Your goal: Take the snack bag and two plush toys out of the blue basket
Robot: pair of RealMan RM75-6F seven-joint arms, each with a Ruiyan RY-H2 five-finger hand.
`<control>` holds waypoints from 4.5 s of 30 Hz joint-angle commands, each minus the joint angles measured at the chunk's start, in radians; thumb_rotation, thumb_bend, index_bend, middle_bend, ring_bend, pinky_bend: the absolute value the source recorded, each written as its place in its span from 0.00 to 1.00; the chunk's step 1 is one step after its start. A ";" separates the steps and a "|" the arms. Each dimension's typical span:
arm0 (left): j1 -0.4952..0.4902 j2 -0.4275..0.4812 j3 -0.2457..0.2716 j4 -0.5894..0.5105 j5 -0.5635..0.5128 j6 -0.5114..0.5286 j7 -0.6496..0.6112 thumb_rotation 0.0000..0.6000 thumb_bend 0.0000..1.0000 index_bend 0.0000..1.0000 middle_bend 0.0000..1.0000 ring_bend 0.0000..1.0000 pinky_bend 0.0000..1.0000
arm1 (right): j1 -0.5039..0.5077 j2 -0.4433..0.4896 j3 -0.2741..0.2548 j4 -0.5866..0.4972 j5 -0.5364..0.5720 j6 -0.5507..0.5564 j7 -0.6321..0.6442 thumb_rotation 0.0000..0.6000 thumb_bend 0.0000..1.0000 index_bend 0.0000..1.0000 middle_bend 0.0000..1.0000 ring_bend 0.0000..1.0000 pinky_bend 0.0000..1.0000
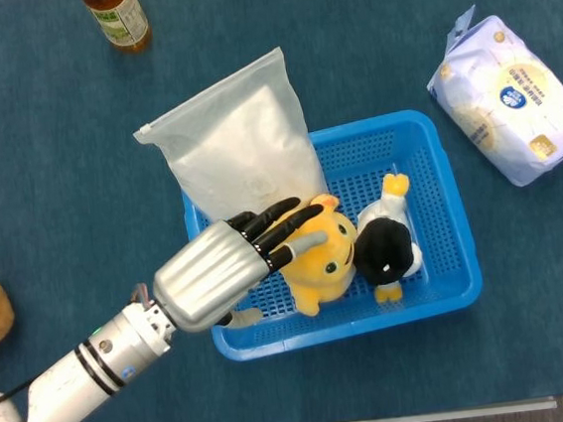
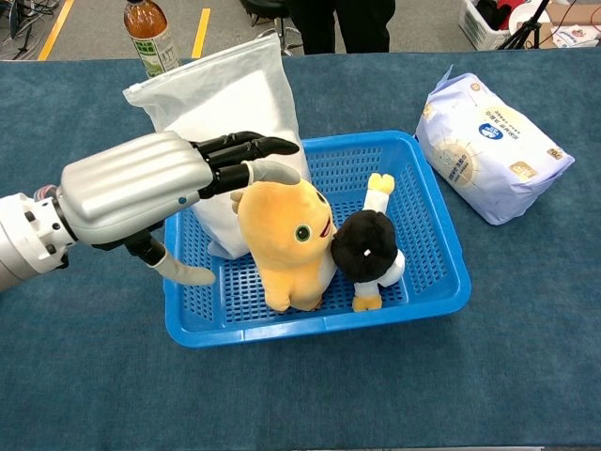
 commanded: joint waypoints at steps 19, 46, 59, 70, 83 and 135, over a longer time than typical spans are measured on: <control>-0.134 -0.106 -0.056 0.085 -0.105 -0.110 0.044 1.00 0.10 0.09 0.00 0.02 0.34 | -0.028 -0.024 -0.025 0.019 0.014 -0.007 0.023 1.00 0.00 0.00 0.07 0.16 0.52; -0.157 -0.124 -0.025 0.087 -0.160 -0.085 0.239 1.00 0.10 0.40 0.40 0.34 0.48 | -0.044 -0.035 -0.029 0.021 0.010 0.004 0.028 1.00 0.00 0.00 0.07 0.16 0.52; -0.118 -0.192 -0.001 0.174 -0.009 0.112 0.101 1.00 0.14 0.69 0.76 0.60 0.71 | -0.052 -0.038 -0.031 0.022 0.009 0.007 0.032 1.00 0.00 0.00 0.07 0.16 0.52; -0.008 0.041 0.031 -0.042 -0.101 0.169 0.336 1.00 0.16 0.74 0.81 0.62 0.74 | -0.065 -0.039 -0.030 0.026 0.005 0.026 0.041 1.00 0.00 0.00 0.07 0.16 0.52; 0.101 0.302 0.069 -0.362 -0.442 0.228 0.836 1.00 0.21 0.79 0.86 0.63 0.75 | -0.058 -0.058 -0.028 0.036 0.003 0.016 0.040 1.00 0.00 0.00 0.07 0.16 0.52; 0.321 0.091 -0.044 0.156 -0.327 0.553 0.123 1.00 0.01 0.39 0.41 0.32 0.46 | -0.141 0.188 -0.129 -0.426 -0.010 0.048 -0.197 1.00 0.00 0.02 0.17 0.16 0.52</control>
